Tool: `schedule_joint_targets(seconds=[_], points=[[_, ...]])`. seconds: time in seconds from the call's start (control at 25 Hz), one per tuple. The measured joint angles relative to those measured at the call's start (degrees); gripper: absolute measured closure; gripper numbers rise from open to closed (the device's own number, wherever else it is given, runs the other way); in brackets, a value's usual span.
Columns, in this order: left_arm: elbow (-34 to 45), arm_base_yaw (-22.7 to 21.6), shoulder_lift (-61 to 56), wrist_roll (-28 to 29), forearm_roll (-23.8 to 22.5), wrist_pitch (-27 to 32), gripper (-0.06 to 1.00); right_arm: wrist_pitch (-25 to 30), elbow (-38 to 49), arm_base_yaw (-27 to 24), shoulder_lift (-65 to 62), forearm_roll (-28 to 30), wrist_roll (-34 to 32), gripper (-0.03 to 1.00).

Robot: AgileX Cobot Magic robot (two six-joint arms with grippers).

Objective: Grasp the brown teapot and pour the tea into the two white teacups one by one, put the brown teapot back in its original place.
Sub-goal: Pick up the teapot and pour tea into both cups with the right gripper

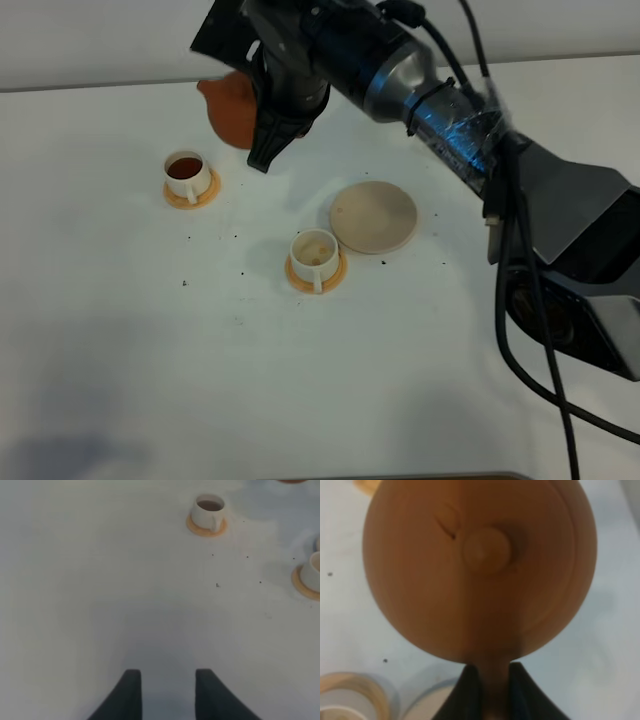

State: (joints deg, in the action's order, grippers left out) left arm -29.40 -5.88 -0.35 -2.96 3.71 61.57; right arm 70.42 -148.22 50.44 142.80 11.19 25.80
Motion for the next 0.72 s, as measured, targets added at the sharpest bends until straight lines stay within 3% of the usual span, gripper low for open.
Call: schedule_joint_targets(seconds=[0.24,0.72], points=[[0.00,0.00,0.00,0.00,0.00,0.00,0.68,0.15,5.14,-0.25,-5.05,0.09,-3.36,0.88],[0.00,0.00,0.00,0.00,0.00,0.00,0.68,0.13,34.21,-0.50,-21.30,0.17,-9.08,0.88]])
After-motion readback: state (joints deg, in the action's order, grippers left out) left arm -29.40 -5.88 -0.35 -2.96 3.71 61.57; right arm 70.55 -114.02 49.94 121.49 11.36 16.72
